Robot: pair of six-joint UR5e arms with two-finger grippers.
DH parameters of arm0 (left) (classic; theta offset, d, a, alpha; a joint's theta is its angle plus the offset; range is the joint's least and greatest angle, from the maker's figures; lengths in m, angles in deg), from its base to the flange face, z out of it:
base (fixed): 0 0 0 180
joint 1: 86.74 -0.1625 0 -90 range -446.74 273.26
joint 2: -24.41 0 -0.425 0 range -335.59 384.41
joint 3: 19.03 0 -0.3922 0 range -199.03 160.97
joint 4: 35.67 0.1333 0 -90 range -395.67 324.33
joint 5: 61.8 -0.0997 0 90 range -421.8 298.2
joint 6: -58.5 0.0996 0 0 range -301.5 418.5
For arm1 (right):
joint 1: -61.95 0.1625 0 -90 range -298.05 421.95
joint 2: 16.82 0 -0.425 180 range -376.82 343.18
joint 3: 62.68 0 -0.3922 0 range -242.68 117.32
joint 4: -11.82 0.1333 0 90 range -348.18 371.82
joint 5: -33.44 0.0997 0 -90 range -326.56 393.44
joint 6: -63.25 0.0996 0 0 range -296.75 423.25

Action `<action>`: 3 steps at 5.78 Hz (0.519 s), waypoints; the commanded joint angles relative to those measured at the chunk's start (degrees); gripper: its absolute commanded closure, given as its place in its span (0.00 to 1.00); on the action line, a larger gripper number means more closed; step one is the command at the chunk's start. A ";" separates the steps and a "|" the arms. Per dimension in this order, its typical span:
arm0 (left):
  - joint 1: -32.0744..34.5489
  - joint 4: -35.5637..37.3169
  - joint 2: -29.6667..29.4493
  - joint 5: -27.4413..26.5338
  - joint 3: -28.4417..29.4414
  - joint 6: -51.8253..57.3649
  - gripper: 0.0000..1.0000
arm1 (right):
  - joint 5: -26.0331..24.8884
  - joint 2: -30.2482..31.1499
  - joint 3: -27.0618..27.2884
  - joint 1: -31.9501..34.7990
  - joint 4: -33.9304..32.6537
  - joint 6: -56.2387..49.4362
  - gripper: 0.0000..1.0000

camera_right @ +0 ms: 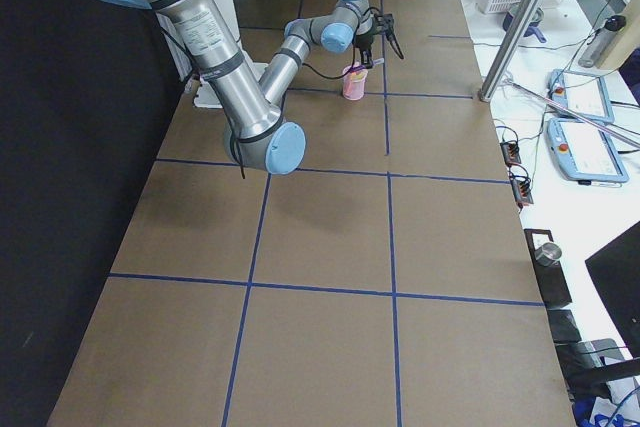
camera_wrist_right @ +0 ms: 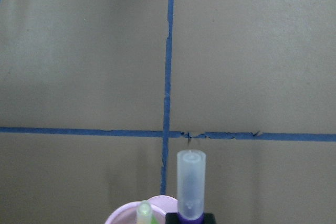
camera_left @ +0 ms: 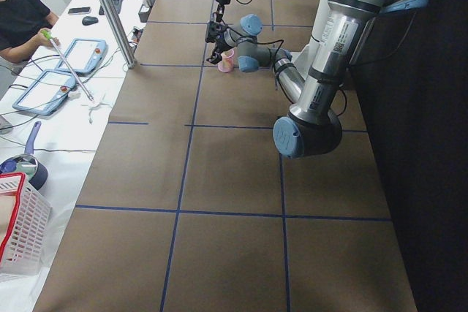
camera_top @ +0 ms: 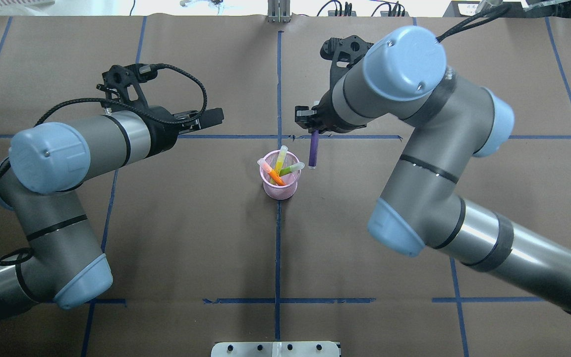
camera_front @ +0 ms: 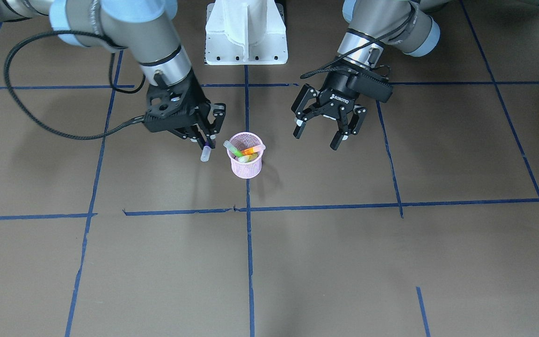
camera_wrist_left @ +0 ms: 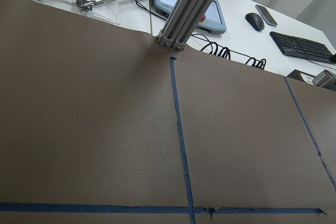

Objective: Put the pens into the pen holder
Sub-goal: 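Lift the purple highlighter with the right gripper and carry it over the cup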

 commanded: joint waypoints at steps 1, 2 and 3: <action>0.23 -1.93 1.88 0.01 -0.10 0.27 0.00 | -12.83 -0.64 -0.52 -5.67 5.58 3.98 1.00; 0.23 -1.93 1.98 0.01 -0.10 0.27 0.00 | -18.54 -0.64 -0.61 -7.87 5.78 3.99 1.00; 0.23 -1.93 1.98 0.01 -0.02 0.27 0.00 | -19.90 -0.21 -0.61 -9.46 5.79 3.99 1.00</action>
